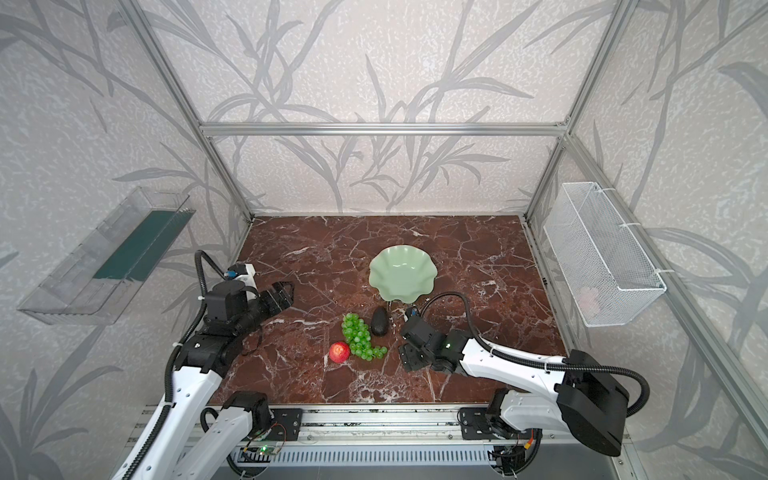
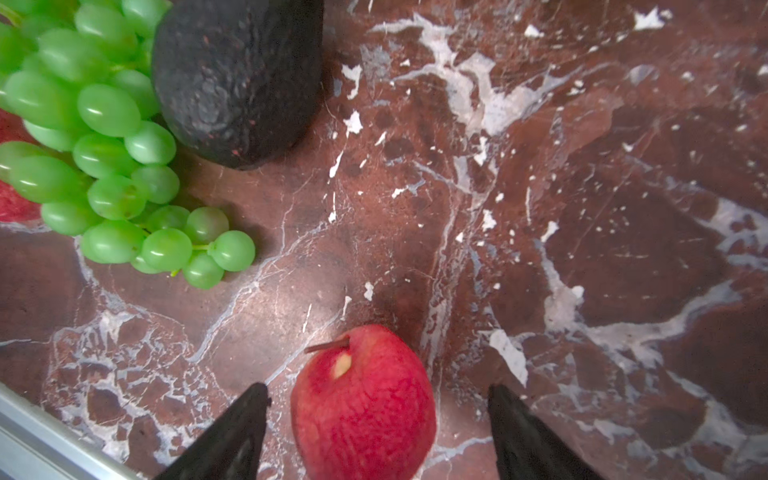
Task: Place and organize the fake fruits in the fruit bowl
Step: 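Reach the right gripper to the red fruit nearest it and grasp it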
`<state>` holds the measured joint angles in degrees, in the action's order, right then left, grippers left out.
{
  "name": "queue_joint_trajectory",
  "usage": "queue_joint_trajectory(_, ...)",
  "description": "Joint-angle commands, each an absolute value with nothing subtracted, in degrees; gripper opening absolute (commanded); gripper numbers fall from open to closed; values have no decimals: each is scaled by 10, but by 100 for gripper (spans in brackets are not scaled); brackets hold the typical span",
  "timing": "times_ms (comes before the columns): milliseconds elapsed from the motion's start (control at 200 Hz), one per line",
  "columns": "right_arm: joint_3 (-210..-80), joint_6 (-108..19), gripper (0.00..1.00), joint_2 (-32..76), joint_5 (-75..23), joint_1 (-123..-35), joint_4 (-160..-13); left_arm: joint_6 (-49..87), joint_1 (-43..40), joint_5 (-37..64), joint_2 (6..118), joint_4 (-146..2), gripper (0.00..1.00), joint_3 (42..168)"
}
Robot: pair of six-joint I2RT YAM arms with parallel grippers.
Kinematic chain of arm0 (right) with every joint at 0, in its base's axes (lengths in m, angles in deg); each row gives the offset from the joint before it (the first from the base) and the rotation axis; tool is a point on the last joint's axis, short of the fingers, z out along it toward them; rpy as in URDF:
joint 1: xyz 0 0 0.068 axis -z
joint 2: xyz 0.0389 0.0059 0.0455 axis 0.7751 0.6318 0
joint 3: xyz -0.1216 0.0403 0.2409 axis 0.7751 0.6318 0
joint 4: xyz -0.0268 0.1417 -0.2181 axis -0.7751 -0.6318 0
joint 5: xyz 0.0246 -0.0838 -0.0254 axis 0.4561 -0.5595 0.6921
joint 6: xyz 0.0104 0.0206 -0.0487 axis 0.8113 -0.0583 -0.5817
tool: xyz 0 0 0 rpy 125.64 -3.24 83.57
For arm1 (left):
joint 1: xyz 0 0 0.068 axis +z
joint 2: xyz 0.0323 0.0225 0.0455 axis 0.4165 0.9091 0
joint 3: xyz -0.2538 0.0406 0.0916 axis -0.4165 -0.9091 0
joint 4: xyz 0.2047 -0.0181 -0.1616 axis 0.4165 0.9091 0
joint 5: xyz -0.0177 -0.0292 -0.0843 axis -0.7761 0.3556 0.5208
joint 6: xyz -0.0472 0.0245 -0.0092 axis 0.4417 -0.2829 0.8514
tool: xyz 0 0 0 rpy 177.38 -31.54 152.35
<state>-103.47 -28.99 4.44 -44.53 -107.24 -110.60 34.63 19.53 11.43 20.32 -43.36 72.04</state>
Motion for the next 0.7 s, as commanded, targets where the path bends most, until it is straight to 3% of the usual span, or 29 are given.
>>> queue_joint_trajectory(0,-1021,-262,79,63,-447,-1080,-1079,329,184,102,195,-393,87,743)
queue_joint_trajectory(455,-1021,-266,47,76,-461,-1083,-1074,331,176,85,190,-408,89,730)
queue_joint_trajectory(695,-1097,-352,46,-8,-502,-1056,-1135,334,176,74,176,-410,90,723)
